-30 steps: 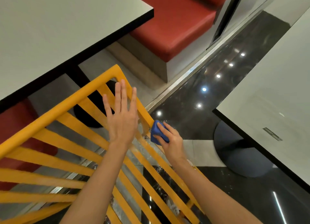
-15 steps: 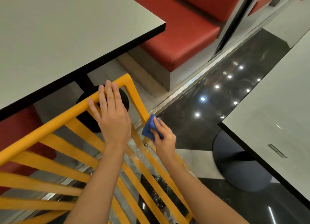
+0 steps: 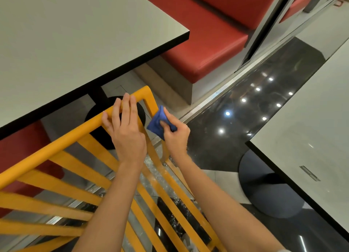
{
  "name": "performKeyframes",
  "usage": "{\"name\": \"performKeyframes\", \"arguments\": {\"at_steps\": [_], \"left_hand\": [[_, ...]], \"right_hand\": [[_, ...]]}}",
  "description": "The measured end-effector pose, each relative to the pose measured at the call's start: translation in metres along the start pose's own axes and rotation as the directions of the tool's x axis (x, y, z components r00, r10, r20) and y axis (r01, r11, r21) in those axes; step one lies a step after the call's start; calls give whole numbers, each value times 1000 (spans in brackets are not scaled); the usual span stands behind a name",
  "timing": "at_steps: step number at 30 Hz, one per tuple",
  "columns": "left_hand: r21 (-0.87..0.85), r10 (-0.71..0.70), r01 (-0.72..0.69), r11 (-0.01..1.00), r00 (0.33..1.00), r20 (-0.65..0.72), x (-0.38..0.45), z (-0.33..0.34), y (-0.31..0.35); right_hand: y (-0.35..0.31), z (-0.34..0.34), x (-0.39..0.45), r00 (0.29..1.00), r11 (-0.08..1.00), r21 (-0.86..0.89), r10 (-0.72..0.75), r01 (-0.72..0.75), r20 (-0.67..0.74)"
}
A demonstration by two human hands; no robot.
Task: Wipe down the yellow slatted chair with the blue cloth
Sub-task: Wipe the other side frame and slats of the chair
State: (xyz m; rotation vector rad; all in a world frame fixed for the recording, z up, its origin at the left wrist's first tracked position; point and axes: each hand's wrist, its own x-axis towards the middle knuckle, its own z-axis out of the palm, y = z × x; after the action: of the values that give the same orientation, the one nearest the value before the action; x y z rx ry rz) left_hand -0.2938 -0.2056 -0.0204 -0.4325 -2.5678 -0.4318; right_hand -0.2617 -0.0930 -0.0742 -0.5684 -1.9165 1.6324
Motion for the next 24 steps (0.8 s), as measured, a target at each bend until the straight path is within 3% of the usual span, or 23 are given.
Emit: {"name": "performKeyframes", "arguments": {"at_steps": [4, 8, 12, 16, 21, 24], "left_hand": [[-26, -21, 21, 999, 1000, 20, 2, -2, 1], [-30, -45, 46, 999, 999, 30, 2, -7, 4], [-48, -45, 48, 998, 997, 63, 2, -9, 7], [-81, -50, 55, 995, 996, 68, 3, -10, 5], [-99, -56, 63, 993, 996, 75, 3, -12, 5], [-115, -59, 66, 991, 996, 64, 3, -11, 5]], "right_hand": [[-41, 23, 39, 986, 988, 73, -144, 138, 83], [-13, 0, 10, 981, 999, -13, -28, 31, 190], [-22, 0, 24, 981, 994, -105, -18, 39, 193], [-54, 22, 54, 973, 991, -24, -122, 129, 197], [-22, 3, 9, 986, 997, -61, 47, -38, 161], [-33, 11, 25, 989, 996, -93, 12, 2, 145]]}}
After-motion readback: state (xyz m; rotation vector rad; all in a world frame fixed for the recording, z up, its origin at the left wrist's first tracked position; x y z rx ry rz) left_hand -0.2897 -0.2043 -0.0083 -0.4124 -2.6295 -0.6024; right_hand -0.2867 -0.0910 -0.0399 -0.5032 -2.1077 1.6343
